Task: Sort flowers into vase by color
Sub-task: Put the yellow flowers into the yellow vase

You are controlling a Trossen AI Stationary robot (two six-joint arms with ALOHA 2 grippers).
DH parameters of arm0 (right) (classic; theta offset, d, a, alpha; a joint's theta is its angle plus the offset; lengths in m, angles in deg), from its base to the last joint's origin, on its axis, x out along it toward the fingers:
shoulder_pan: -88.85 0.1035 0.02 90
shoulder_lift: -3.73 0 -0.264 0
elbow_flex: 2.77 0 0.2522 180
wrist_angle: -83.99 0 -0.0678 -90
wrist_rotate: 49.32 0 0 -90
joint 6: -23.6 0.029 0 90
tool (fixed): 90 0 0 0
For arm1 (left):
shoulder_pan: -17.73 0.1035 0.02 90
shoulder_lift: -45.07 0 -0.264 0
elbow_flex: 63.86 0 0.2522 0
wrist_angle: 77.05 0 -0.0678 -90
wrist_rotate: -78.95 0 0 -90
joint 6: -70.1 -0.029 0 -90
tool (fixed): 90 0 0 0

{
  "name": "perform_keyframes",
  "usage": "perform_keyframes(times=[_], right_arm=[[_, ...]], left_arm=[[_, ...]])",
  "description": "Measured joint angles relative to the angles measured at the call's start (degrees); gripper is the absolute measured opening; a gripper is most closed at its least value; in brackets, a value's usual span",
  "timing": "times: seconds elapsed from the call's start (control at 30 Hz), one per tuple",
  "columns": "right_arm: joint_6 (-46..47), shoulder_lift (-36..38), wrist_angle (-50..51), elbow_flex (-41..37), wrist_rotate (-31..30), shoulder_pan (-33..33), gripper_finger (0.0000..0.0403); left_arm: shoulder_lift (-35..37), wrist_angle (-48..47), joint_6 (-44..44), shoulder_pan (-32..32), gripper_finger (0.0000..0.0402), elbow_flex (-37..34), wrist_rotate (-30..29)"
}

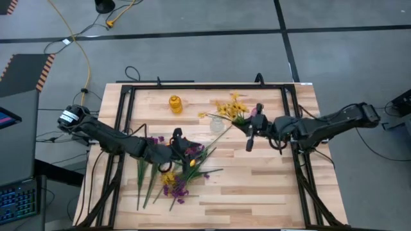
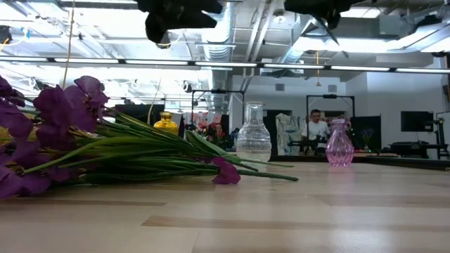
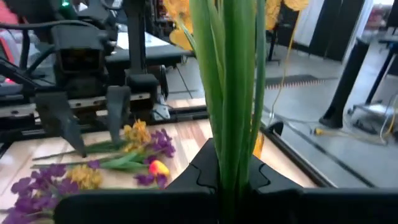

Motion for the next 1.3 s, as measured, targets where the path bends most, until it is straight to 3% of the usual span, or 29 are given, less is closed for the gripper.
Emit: perform_keyframes(times=[0.73, 1.3], right_arm=[[-3.75, -17.43, -25.24, -0.46, -0.06, -1.69, 0.0039], [-12.12, -25.17, -36.04, -0.26, -0.04, -2.19, 0.0039]], left_arm=[[0.00, 13.20, -10.82, 6.69, 0.0140, 0.00, 4.92], [-0.02, 17.33, -13.98, 10.87, 0.0247, 0.00, 4.99]])
